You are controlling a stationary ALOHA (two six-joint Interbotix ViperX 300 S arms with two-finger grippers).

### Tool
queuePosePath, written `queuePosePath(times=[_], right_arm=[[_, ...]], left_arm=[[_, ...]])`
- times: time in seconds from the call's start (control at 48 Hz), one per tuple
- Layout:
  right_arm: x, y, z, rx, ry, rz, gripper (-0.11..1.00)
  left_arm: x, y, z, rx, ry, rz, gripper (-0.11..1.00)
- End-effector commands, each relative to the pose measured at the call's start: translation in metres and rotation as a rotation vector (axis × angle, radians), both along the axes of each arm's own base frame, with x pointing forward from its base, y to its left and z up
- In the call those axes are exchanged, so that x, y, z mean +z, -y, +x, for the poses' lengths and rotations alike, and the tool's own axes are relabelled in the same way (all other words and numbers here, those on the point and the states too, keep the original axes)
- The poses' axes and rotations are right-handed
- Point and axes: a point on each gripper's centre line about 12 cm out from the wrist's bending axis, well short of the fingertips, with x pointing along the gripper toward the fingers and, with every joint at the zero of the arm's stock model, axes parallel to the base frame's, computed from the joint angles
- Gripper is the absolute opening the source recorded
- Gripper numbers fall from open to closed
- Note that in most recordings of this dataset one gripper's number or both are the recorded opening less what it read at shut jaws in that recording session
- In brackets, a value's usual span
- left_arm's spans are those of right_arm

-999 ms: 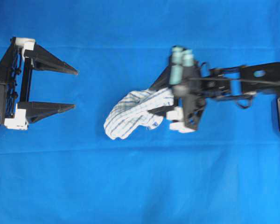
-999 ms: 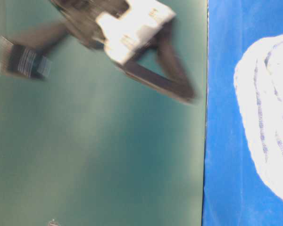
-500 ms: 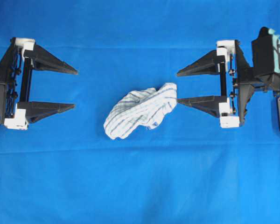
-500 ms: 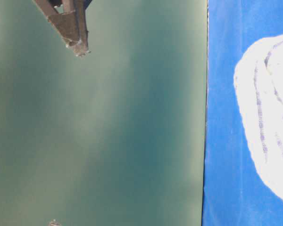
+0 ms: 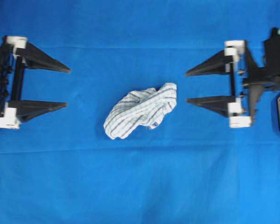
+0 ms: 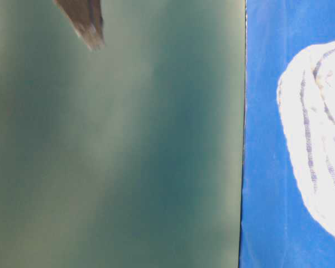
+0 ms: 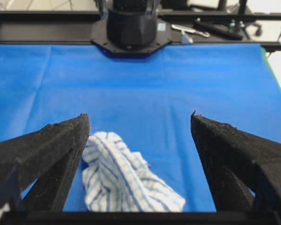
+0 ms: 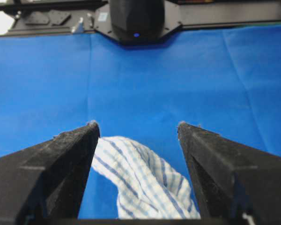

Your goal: Hand over the towel.

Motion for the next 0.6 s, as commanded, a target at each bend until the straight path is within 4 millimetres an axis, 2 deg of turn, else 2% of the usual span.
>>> queuePosePath(times=[0.0,0.229,0.375,0.583], right_arm=[[0.010,-0.001,-0.018,0.000,0.025,-0.004,0.71],[-0.004,-0.002,-0.071,0.000,0.066,-0.013,0.71],[-0.031,-0.002,-0.100,0.001,0.084,-0.018,0.71],[-0.076,-0.004,-0.123,0.007,0.121,-0.022,0.71]], left_arm=[[0.006,-0.001,-0.012,0.004,0.020,0.001,0.91],[-0.016,-0.006,-0.054,0.024,0.023,0.001,0.91],[-0.038,-0.006,-0.077,0.027,0.015,0.018,0.91],[-0.075,-0.006,-0.101,0.028,0.020,0.012,0.91]])
